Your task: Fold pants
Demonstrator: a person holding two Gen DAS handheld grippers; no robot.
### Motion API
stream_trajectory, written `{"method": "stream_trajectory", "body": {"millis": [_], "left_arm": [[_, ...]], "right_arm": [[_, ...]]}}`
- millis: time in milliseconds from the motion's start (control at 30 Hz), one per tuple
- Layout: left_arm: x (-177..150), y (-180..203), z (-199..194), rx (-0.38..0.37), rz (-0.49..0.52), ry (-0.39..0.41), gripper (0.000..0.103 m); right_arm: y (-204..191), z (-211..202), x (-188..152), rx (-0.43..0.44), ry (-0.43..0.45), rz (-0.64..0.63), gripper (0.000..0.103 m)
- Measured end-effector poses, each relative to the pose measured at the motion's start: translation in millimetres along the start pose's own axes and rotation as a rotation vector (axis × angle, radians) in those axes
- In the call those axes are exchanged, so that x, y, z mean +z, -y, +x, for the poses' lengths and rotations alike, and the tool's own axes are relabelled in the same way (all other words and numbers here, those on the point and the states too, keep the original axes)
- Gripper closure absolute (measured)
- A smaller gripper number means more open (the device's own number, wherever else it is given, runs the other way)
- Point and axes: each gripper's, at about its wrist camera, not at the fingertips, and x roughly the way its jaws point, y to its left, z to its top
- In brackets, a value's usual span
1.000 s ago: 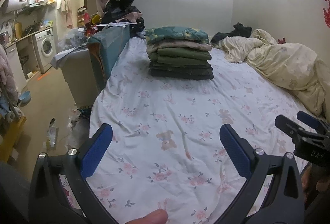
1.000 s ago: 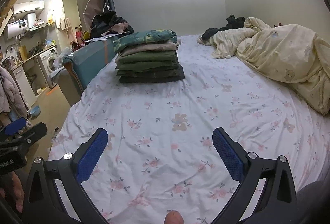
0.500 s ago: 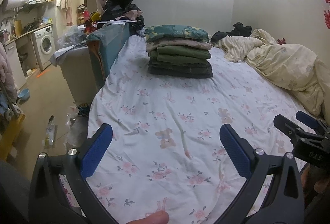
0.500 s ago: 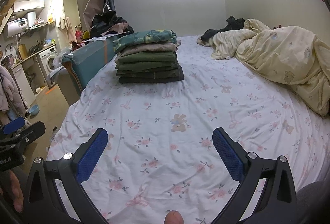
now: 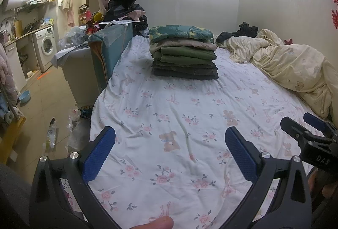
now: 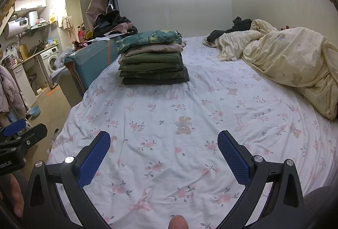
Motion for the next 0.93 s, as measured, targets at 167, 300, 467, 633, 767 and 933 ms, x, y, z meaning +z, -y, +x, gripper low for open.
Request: {"method": "stream_trajectory", "body": {"millis": [167, 300, 467, 633, 767, 933], "left_arm": [[-0.1, -0.1, 1.0, -0.002, 0.002, -0.001, 0.001], [-0.2, -0.6, 0.7, -0.003, -0.001, -0.002, 0.001], [-0.3, -0.8, 1.8, -0.003, 0.000, -0.002, 0.001], [-0.6, -1.4, 2.1, 0.000, -0.004, -0.003, 0.001], [-3.1, -1.1, 2.2, 0.009, -0.005, -0.006, 0.001], [-4.8, 0.2, 2.4, 0.012, -0.006, -0.004, 0.001]], "right_arm": [[-0.2, 0.2, -0.3, 0.003, -0.002, 0.000, 0.000], [1.3, 1.2, 0.5, 0.003, -0.009, 0.003, 0.000], [1.3, 1.6, 0.4, 0.004, -0.009, 0.001, 0.000], [1.4, 2.6, -0.5, 0.004, -0.009, 0.001, 0.000], [2.6, 2.9, 0.0, 0.007, -0.011, 0.002, 0.000], [2.2, 3.4, -0.1, 0.006, -0.011, 0.001, 0.000]]}}
